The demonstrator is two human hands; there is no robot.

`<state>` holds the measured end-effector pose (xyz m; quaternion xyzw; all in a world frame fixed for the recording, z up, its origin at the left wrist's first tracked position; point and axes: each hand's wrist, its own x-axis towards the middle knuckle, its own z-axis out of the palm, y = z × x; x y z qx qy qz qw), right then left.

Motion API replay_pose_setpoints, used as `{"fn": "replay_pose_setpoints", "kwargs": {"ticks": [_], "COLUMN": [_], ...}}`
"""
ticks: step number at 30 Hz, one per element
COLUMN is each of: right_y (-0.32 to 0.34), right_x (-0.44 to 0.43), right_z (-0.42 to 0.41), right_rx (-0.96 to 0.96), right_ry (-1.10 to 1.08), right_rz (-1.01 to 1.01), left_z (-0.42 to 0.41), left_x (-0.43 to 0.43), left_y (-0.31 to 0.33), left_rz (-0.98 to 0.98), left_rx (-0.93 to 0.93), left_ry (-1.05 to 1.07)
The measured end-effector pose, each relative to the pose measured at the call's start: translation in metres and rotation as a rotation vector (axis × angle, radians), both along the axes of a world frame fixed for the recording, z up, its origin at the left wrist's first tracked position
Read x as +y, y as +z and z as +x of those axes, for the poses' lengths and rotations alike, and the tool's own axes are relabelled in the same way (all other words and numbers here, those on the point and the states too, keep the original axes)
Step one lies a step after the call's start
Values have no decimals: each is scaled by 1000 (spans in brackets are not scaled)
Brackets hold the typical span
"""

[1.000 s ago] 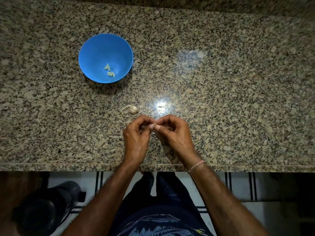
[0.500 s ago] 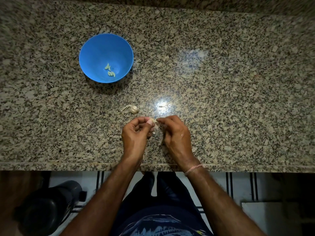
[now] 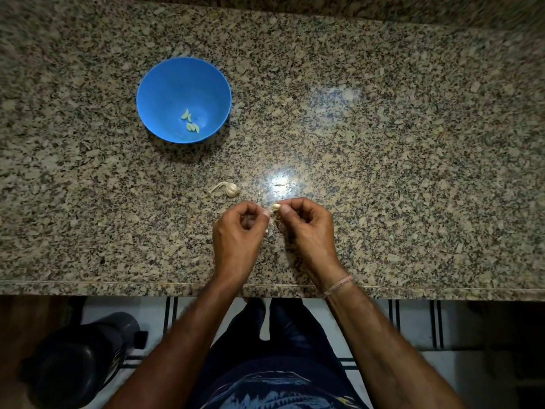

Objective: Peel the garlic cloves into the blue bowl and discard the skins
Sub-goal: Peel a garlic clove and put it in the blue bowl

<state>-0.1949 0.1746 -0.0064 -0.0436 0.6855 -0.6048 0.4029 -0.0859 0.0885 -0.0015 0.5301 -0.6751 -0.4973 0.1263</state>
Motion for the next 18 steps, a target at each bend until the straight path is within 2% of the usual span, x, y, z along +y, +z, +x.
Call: {"fn": "replay_pose_setpoints", "kwargs": {"ticks": [5,9,13,18], "right_y": [2,4,2,-3], "right_x": [1,1,2,-1], "right_z": [-1,0,2,3], "right_rx": [-7,3,138,341], "right_ry": [12,31,46,103], "right_rz": [23,12,29,118], "left_z": [-3,-4,-1,-1], "left_x": [3,2,-1,3], "left_y": [4,4,4,2], "left_rz": [-140,-100,-108,-213], "left_rx": [-16,48,7,10], "left_ry": [-77,-57,-72,-146]}}
